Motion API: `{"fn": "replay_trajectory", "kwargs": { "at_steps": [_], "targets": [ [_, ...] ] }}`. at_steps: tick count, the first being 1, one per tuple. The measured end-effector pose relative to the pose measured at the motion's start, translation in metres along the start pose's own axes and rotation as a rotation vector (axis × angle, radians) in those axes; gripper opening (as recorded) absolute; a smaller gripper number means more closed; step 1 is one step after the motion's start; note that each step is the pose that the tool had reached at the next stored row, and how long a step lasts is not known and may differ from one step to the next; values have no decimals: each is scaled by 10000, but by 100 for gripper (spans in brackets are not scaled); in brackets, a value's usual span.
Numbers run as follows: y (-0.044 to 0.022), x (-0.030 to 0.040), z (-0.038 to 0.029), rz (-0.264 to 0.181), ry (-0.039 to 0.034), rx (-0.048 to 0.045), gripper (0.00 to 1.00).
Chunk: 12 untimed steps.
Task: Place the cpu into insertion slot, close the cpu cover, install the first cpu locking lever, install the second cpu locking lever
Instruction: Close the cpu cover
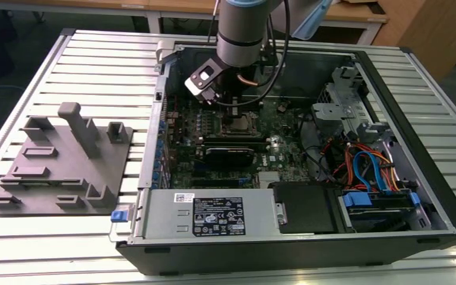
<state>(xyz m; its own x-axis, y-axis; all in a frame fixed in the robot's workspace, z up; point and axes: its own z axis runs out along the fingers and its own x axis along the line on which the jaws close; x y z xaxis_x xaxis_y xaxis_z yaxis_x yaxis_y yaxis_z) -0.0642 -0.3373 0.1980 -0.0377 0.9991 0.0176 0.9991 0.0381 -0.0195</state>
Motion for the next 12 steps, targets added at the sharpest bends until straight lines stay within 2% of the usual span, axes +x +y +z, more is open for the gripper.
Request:
{"fn": "replay_trajectory", "kwargs": {
  "at_steps": [7,12],
  "targets": [
    [1,2,-2,0,11,12,10],
    [0,2,-43,0,9,15,10]
  ]
}}
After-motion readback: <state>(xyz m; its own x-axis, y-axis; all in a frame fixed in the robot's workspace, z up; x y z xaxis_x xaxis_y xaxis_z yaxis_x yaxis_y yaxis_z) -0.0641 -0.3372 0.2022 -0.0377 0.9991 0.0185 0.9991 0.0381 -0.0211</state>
